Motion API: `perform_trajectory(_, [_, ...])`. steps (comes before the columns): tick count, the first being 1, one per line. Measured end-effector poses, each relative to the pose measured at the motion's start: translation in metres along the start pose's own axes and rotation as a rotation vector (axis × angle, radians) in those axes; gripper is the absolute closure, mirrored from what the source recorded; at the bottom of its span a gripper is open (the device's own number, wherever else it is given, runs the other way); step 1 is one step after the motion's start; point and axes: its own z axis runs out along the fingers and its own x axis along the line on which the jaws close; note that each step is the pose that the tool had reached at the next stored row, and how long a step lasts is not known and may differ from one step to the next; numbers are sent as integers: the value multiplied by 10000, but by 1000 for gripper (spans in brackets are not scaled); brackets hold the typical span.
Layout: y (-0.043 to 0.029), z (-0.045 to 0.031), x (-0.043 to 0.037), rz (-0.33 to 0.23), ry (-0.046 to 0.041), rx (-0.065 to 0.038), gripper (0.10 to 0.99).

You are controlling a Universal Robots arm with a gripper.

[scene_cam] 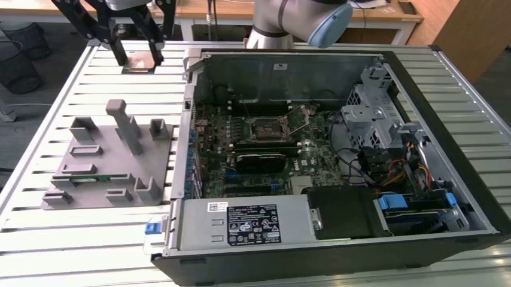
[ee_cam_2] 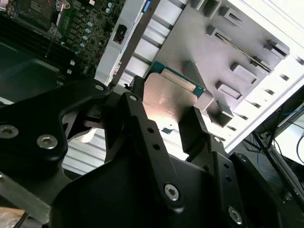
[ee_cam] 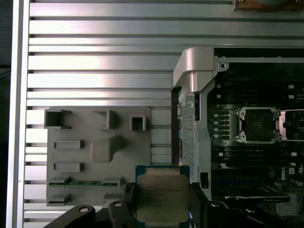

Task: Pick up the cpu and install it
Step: 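Pick up the cpu and move it towards the insertion slot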

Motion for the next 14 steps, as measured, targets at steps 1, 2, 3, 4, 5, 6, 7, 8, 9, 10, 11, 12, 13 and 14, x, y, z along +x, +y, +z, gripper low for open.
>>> perform_trajectory(1, [0,0,-15,0,1,0,549])
perform_trajectory(2, [1,0,-30,0,0,0,549])
perform_trajectory(3, [1,1,-45,0,-1,0,549])
perform_trajectory(4, [1,1,-60,0,0,-1,549])
perform_trajectory(5, [1,1,-76,0,0,-1,549])
perform_trajectory(6, [1,1,-91,1,0,-1,549])
perform_trajectory(7, [2,1,-106,1,0,0,549])
perform_trajectory(8, [2,2,-122,0,0,-1,549])
perform_trajectory(9, [2,2,-137,0,-1,-1,549])
perform_trajectory(10, [2,2,-152,0,-1,-1,549])
perform_trajectory(11, [3,2,-169,0,0,-1,549])
perform_trajectory(12, [3,2,-183,0,0,-1,549])
perform_trajectory(13, [3,2,-198,0,0,-1,549])
perform_trajectory(14, [3,2,-212,0,0,0,549])
